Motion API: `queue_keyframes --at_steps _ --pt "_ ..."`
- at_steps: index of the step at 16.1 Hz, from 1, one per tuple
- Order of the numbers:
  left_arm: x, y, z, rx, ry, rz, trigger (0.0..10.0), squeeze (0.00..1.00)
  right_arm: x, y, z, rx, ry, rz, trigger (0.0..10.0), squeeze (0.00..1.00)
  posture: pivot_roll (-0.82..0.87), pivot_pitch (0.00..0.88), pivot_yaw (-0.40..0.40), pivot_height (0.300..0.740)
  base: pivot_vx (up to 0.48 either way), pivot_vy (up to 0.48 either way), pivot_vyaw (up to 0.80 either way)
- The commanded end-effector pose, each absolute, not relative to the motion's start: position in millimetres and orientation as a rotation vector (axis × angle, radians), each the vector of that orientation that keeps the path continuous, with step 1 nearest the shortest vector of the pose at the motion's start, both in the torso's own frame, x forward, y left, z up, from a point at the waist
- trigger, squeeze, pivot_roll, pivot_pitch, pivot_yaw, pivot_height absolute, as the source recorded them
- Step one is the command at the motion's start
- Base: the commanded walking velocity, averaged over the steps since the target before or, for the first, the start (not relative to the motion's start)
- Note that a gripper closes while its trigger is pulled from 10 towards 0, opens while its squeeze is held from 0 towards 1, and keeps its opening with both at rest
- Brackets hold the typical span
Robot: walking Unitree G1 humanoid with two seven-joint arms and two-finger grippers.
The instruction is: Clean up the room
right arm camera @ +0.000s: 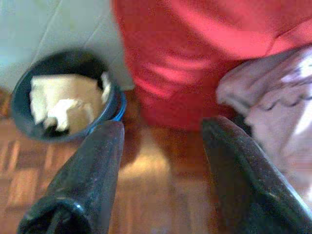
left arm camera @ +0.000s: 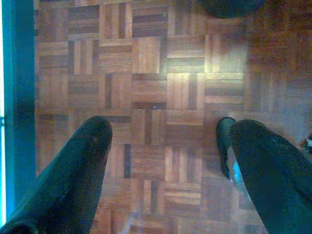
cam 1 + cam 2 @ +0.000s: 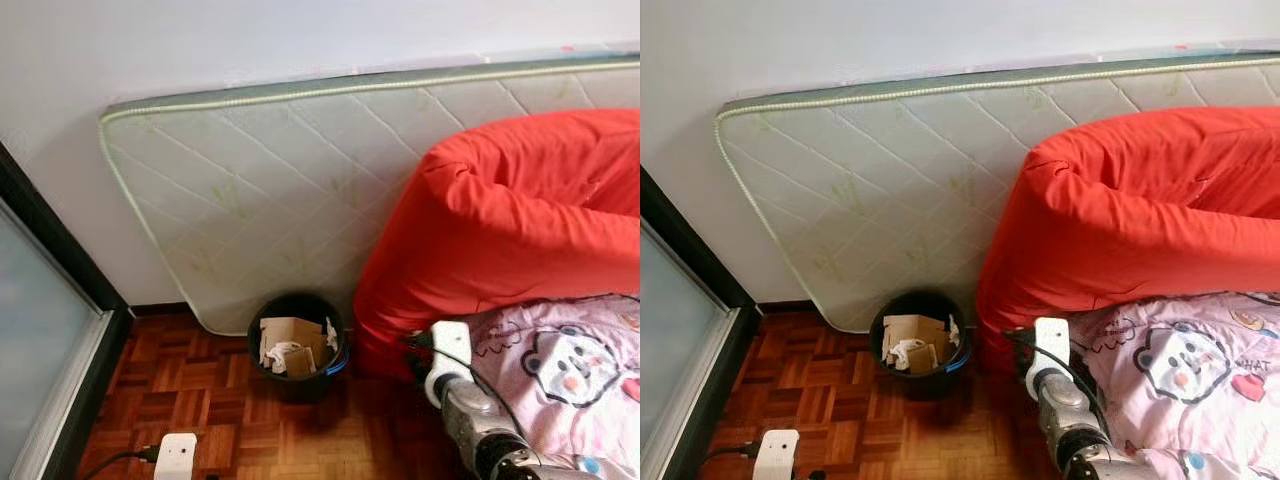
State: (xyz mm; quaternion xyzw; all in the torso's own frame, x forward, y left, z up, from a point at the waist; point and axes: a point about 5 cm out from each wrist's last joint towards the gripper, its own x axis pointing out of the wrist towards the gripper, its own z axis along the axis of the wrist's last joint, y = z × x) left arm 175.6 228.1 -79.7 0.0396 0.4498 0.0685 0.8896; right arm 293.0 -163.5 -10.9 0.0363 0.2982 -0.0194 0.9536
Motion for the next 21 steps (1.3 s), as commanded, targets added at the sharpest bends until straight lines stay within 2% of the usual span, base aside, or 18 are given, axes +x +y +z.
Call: queue_keyframes --at_steps 1,3,5,8,10,13,15,18,21 --pt "171 230 -82 0.072 0.946 0.166 10.0 0.0 291 -163 -11 0.109 0.561 -0.087 10.0 0.0 -0.04 0.0 0.063 0.737 0.0 0.0 0.0" --pt "168 227 -83 0.056 0.949 0.171 10.0 0.0 289 -173 -8 0.118 0.481 -0.126 10.0 0.0 -0.03 0.0 0.037 0.737 0.0 0.0 0.0" --pt "164 224 -86 0.032 0.951 0.19 10.0 0.0 267 -232 2 0.115 0.248 -0.142 10.0 0.0 -0.02 0.0 -0.003 0.737 0.0 0.0 0.0" --pt "161 224 -87 -0.001 0.94 0.222 10.0 0.0 261 -228 6 0.089 0.176 -0.09 10.0 0.0 -0.01 0.0 -0.029 0.737 0.0 0.0 0.0" --pt "156 223 -89 -0.007 0.951 0.23 10.0 0.0 252 -233 3 0.112 0.158 -0.142 10.0 0.0 -0.01 0.0 -0.03 0.737 0.0 0.0 0.0" --pt "149 223 -92 0.005 0.973 0.224 10.0 0.0 229 -238 -17 0.123 0.257 -0.161 10.0 0.0 -0.02 0.0 -0.018 0.737 0.0 0.0 0.0" --pt "146 224 -93 0.007 0.98 0.225 10.0 0.0 198 -247 -46 0.115 0.479 -0.218 10.0 0.0 -0.02 0.0 -0.006 0.737 0.0 0.0 0.0" --pt "142 227 -93 0.019 0.983 0.223 10.0 0.0 133 -259 -83 0.026 0.852 -0.325 10.0 0.0 0.0 0.0 0.029 0.737 0.0 0.0 0.0" --pt "137 230 -94 0.05 0.997 0.207 10.0 0.0 124 -253 -90 0.088 0.903 -0.381 10.0 0.0 -0.01 0.0 0.06 0.737 0.0 0.0 0.0"
